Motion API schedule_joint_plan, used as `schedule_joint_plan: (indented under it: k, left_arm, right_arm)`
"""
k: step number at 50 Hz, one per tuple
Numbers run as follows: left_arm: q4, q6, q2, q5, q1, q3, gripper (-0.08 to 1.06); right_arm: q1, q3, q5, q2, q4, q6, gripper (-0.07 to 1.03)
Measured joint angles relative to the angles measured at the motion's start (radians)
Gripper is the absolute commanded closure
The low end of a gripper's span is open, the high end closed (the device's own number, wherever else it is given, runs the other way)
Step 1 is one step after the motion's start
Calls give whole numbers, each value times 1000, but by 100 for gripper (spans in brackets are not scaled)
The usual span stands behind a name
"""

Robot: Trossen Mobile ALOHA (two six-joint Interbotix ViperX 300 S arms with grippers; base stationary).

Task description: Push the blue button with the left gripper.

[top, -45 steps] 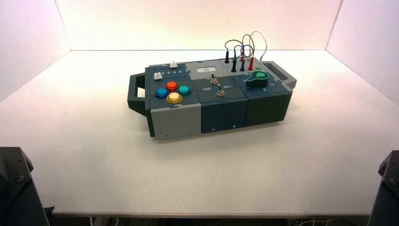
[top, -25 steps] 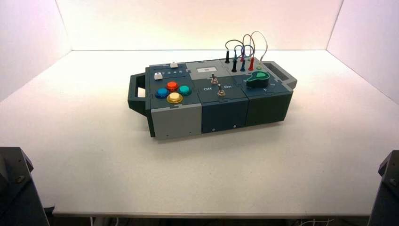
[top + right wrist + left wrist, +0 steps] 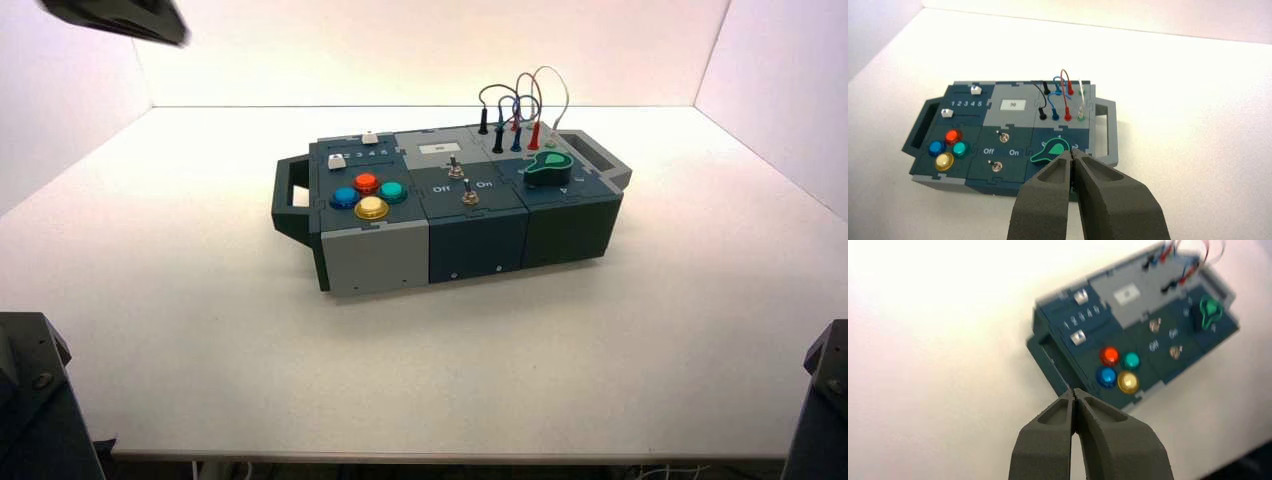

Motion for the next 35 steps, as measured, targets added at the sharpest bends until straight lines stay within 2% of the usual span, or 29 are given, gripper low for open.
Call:
schedule_joint_plan:
  k: [12, 20, 35]
  left_arm:
    - [-3, -3, 256, 5, -104, -100, 101]
    - [-9, -5, 403, -8, -158, -140, 101]
    - [-11, -5, 543, -86, -209, -176, 101]
  right_arm:
    - [0, 0, 2, 14, 0, 0, 99]
    - [0, 0, 2, 14, 0, 0, 98]
    - [0, 0, 2, 12, 0, 0, 99]
